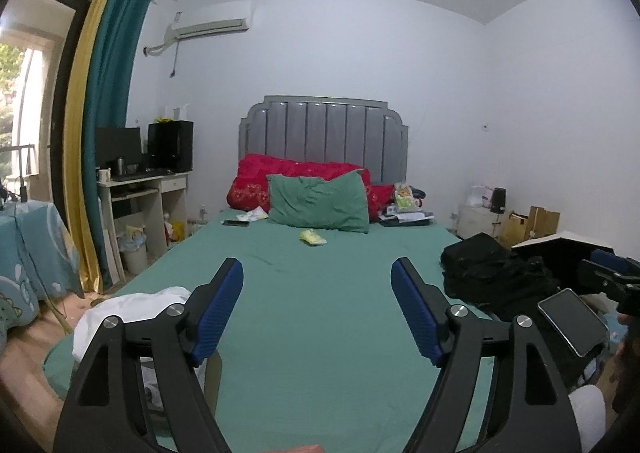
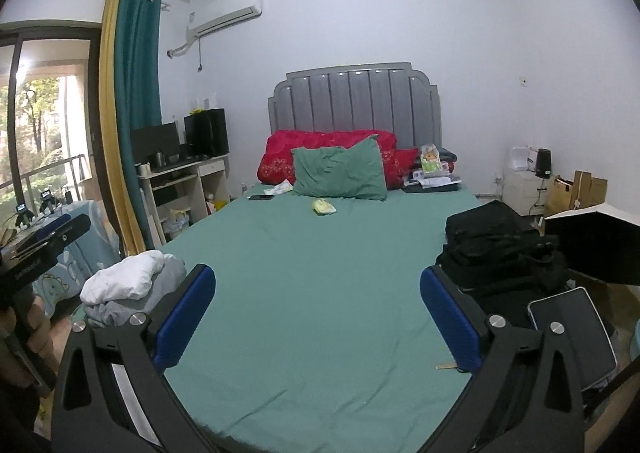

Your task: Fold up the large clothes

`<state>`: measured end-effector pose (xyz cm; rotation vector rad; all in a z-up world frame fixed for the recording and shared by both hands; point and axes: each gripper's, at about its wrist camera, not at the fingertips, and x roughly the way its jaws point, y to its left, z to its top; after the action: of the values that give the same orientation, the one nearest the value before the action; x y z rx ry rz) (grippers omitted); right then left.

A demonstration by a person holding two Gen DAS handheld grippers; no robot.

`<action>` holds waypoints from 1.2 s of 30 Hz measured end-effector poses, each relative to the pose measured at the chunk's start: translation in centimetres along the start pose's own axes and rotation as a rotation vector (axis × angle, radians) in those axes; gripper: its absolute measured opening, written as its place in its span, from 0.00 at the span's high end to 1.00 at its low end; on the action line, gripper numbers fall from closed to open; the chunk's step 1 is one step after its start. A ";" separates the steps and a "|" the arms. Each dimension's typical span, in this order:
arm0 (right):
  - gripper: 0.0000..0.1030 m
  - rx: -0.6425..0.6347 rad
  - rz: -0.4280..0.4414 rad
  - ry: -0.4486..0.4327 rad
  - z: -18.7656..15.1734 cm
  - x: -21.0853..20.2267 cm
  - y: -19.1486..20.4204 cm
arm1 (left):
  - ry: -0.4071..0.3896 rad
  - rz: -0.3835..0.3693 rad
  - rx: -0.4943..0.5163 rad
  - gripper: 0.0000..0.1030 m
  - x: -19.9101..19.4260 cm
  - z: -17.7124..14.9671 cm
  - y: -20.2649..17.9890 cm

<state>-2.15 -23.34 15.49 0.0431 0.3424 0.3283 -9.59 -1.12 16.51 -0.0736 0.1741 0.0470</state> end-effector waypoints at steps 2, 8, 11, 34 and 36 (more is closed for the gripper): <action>0.02 -0.003 0.000 0.023 -0.3 1.1 0.2 | 0.012 -0.007 -0.007 0.23 0.4 -0.4 0.2; 0.02 -0.017 0.009 0.070 -1.3 2.9 0.9 | 0.036 -0.004 -0.029 0.23 1.4 -1.4 1.3; 0.02 -0.025 0.010 0.085 -1.7 3.6 1.4 | 0.047 0.000 -0.045 0.23 2.1 -1.7 2.0; 0.02 -0.029 0.024 0.147 -2.5 5.9 1.6 | 0.078 0.000 -0.072 0.23 3.5 -2.8 3.5; 0.02 -0.028 0.025 0.150 -2.5 5.9 1.6 | 0.079 0.000 -0.071 0.23 3.6 -2.8 3.5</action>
<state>1.80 -19.99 11.33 -0.0048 0.4863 0.3617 -6.76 2.27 12.89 -0.1462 0.2514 0.0507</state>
